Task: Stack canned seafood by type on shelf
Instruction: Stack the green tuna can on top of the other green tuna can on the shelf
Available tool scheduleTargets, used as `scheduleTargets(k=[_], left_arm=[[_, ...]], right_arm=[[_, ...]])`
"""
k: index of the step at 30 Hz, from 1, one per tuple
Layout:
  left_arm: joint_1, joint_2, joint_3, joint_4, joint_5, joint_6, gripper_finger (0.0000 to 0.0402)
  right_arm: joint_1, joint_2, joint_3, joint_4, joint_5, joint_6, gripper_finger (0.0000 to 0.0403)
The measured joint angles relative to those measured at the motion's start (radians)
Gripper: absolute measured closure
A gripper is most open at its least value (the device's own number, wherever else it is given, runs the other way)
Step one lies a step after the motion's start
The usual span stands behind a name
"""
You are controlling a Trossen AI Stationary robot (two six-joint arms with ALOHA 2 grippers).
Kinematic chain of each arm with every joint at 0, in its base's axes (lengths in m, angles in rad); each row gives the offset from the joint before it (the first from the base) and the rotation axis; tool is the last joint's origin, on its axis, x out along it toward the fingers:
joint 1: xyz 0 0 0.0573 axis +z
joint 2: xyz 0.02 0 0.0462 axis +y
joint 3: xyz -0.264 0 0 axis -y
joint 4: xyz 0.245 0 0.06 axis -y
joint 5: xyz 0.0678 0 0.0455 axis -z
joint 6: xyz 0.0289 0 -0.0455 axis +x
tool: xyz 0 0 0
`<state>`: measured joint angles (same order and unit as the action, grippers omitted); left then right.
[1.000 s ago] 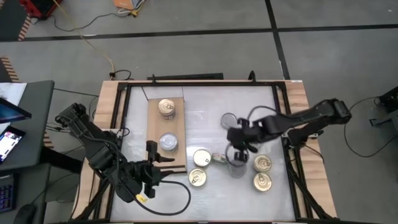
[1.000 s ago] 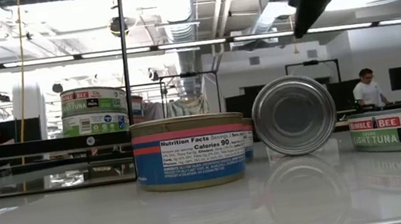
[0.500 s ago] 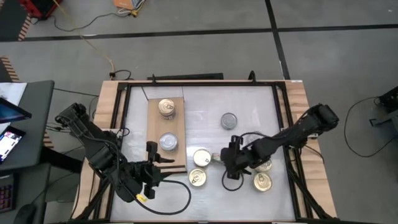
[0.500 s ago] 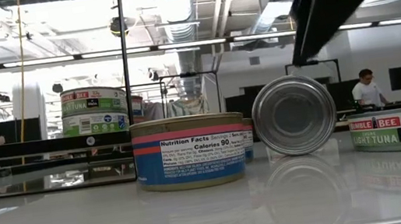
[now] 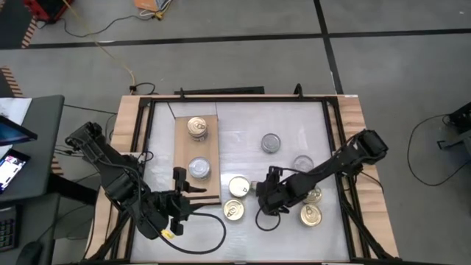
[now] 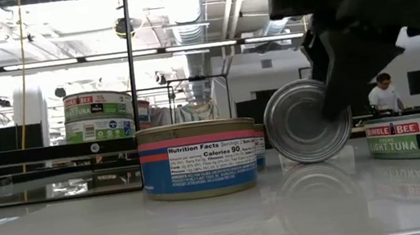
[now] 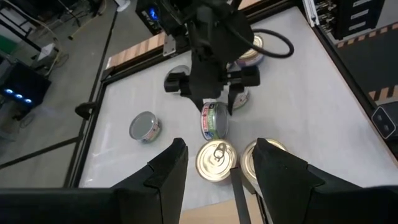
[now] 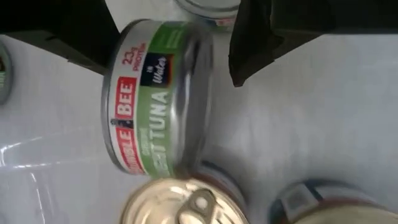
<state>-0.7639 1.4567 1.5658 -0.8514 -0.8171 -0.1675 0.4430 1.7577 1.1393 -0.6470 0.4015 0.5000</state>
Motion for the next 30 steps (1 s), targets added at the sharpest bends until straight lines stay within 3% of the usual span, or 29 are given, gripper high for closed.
scheduleTargets(k=[4,10,13,17,24,30], left_arm=[[0.0,0.0,0.0,-0.007,0.0,-0.004,0.0229],[0.0,0.0,0.0,-0.007,0.024,-0.012,0.0229],[0.0,0.0,0.0,-0.007,0.022,-0.014,0.0229],[0.008,0.001,0.0,-0.004,-0.054,-0.027,0.0225],[0.067,0.001,0.0,0.001,-0.079,-0.008,0.0188],[0.137,0.001,0.0,0.004,-0.023,0.05,0.0151]], right_arm=[[0.001,-0.008,0.0,-0.007,0.073,-0.027,0.0146],[0.016,-0.036,0.0,-0.013,0.143,-0.091,0.0244],[0.023,-0.04,0.0,-0.014,0.175,-0.118,0.0244],[0.033,-0.047,0.014,-0.018,0.314,-0.166,0.0244],[0.075,-0.052,0.122,0.081,0.689,-0.416,0.0244],[0.073,-0.053,0.143,0.439,0.704,-0.806,0.0244]])
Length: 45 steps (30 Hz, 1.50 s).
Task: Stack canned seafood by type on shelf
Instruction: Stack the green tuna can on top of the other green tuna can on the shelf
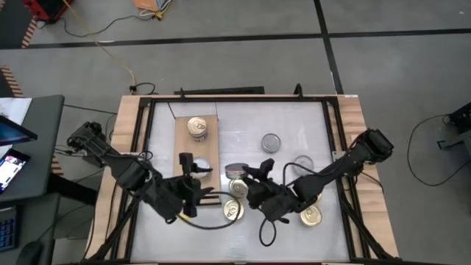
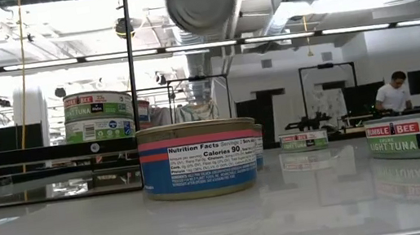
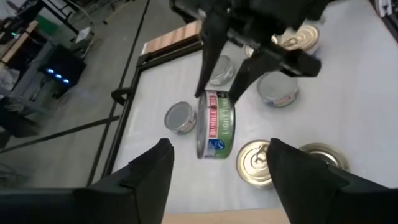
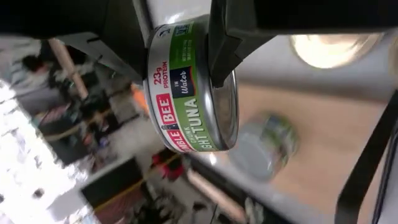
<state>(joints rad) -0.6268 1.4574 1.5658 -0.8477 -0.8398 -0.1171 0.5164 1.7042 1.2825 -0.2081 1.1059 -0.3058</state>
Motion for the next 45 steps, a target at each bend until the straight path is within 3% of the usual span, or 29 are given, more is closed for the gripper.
scheduleTargets(k=[7,11,15,22,28,33,41,45], left_arm=[[0.054,0.0,0.0,0.001,0.05,0.052,0.0133],[0.079,0.0,0.0,0.001,0.047,0.071,0.0128],[0.104,0.0,0.0,0.0,0.031,0.076,0.0127],[0.123,0.0,0.0,-0.001,0.046,0.134,0.0131],[0.119,0.0,0.0,-0.002,0.014,0.176,0.019],[0.116,0.0,0.0,-0.002,0.01,0.191,0.0269],[0.115,0.001,-0.001,-0.006,0.005,0.181,0.0272],[0.11,0.001,-0.001,-0.125,0.009,0.144,0.0272]], right_arm=[[-0.029,0.0,0.001,0.344,-0.005,-0.325,0.0239],[-0.044,0.0,0.001,0.466,-0.064,-0.42,0.0238],[-0.05,0.0,0.001,0.527,-0.13,-0.456,0.0238],[-0.052,0.0,0.001,0.605,-0.14,-0.504,0.0237],[-0.053,0.0,0.001,0.629,-0.14,-0.515,0.0231],[-0.057,0.0,0.001,0.643,-0.157,-0.506,0.0205],[-0.045,0.0,0.001,0.653,-0.174,-0.495,0.0124],[0.0,-0.008,0.001,0.65,-0.131,-0.503,0.009]])
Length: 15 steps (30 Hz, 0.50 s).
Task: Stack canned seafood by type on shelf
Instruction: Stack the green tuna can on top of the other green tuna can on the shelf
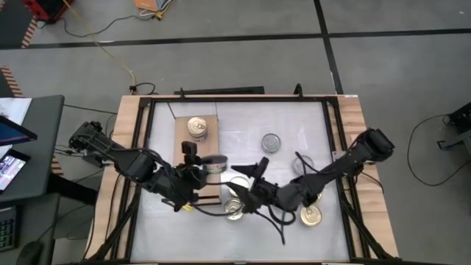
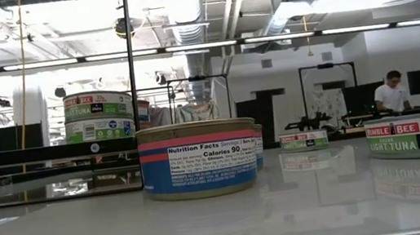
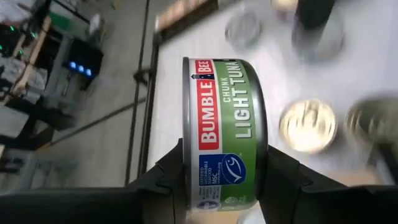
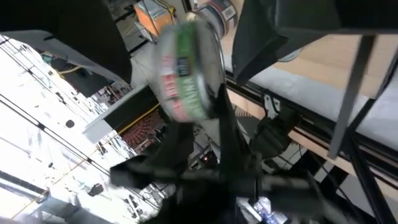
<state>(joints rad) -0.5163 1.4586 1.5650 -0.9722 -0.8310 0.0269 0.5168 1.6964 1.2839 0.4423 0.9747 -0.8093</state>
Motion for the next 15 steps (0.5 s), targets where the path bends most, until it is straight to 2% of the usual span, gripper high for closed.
scheduleTargets(k=[4,9,15], left_arm=[[-0.021,0.0,-0.005,-0.217,0.058,-0.092,0.0266],[-0.039,-0.002,-0.124,-0.283,0.068,-0.146,0.0264],[-0.046,-0.003,-0.3,-0.258,-0.09,-0.166,0.0264]], right_arm=[[0.055,-0.008,0.0,-0.002,0.103,0.0,0.0071],[0.093,-0.008,0.0,-0.052,0.158,0.066,0.0072],[0.089,-0.008,0.0,-0.109,0.166,0.153,0.008]])
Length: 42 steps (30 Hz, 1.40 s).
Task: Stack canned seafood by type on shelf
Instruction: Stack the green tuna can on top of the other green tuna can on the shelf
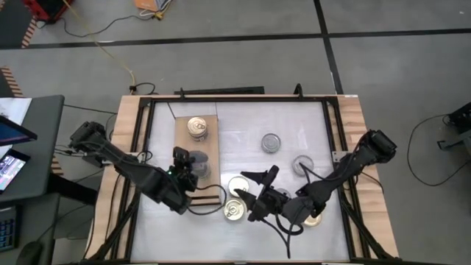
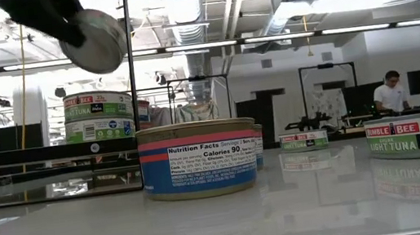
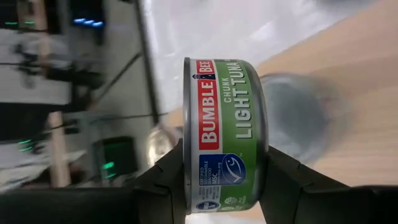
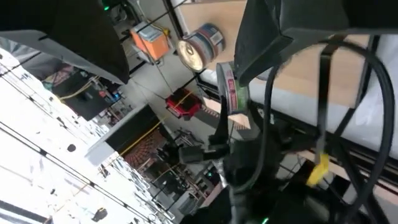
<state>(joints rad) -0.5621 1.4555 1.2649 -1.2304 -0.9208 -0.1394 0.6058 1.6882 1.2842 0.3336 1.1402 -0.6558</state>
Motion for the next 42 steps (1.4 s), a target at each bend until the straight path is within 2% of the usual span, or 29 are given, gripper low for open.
scheduleTargets(k=[3,11,18,24,31,42], left_arm=[[0.001,-0.002,-0.046,0.014,-0.04,-0.022,0.0264],[-0.013,0.0,-0.162,0.136,-0.022,0.023,0.0264],[-0.034,-0.001,-0.202,0.196,-0.026,0.088,0.0264],[-0.034,-0.002,-0.234,0.223,-0.078,0.103,0.0263],[-0.032,-0.002,-0.235,0.255,-0.048,0.141,0.0262],[-0.032,-0.001,-0.235,0.254,0.02,0.128,0.0191]], right_arm=[[-0.008,0.0,0.0,0.002,0.014,0.003,0.0081],[-0.032,0.0,0.0,-0.013,0.014,0.061,0.0081],[-0.032,0.0,0.0,-0.019,0.014,0.073,0.0081],[-0.032,0.0,0.0,-0.02,0.014,0.075,0.0081],[-0.032,0.0,0.0,-0.033,0.014,0.088,0.0081],[-0.033,0.0,0.0,-0.034,0.014,0.091,0.0081]])
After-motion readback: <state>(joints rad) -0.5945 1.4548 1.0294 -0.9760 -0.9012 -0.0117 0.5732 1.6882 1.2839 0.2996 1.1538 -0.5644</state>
